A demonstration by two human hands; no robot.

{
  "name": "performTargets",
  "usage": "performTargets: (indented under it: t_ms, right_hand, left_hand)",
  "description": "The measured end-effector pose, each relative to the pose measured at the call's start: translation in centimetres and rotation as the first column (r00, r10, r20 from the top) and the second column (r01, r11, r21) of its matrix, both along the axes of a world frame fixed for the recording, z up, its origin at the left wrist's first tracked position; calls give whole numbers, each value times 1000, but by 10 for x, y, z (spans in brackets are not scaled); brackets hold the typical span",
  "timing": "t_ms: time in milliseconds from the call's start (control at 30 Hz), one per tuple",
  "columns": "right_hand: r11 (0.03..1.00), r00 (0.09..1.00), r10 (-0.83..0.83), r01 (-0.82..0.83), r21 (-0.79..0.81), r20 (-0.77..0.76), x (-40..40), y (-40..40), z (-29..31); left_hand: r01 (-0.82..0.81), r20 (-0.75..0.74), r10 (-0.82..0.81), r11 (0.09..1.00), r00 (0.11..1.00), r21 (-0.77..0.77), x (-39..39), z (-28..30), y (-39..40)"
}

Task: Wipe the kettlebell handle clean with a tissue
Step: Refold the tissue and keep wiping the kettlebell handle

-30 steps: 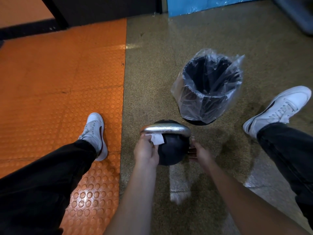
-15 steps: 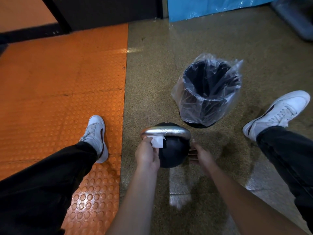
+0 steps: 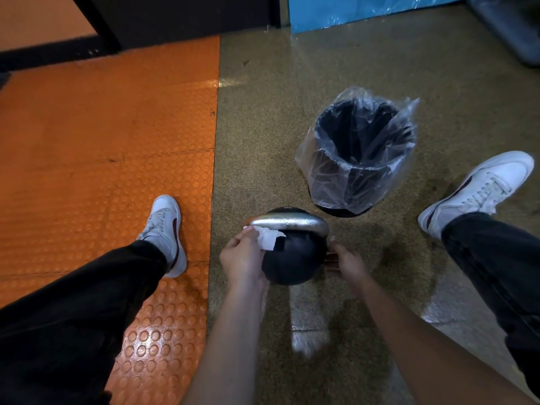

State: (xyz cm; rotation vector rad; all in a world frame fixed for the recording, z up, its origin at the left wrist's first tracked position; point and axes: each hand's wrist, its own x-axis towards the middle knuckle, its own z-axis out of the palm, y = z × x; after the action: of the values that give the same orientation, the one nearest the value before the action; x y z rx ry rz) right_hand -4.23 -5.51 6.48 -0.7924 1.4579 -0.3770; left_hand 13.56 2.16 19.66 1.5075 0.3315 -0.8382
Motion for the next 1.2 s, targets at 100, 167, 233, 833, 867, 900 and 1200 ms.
performTargets:
  t_ms: [100,167,233,833,867,900,1200]
  right_hand:
    - [1000,1000,13,-14,5,11,0,2,5]
    - [1000,1000,8,-8,3,20,1,2,7]
    - [1000,999,0,0,8,33,0,1,8]
    - [999,1000,-13,12,37,12,-8,-5,-7]
    - [999,1000,-17,17,42,17,-7,-5,-4]
    - [998,999,-28,27,50,20,-8,-5,-3]
    - [1000,1000,-10,10,20,4,-8,-1,0]
  left_hand:
    - [120,305,-137,990,942,74,13,14,2]
    - [244,436,-258,966,862,90,28,29,0]
    - [380,501,-381,919,777,109,47,38,-5]
    - [544,110,-865,-204,-489,814,65,52,-98]
    - [546,126,-865,-188,-486,816,67,54,-97]
    - [542,137,-867,-169,-479,823,71,53,-95]
    - [582,97,-893,-200,-439,788,57,47,-104]
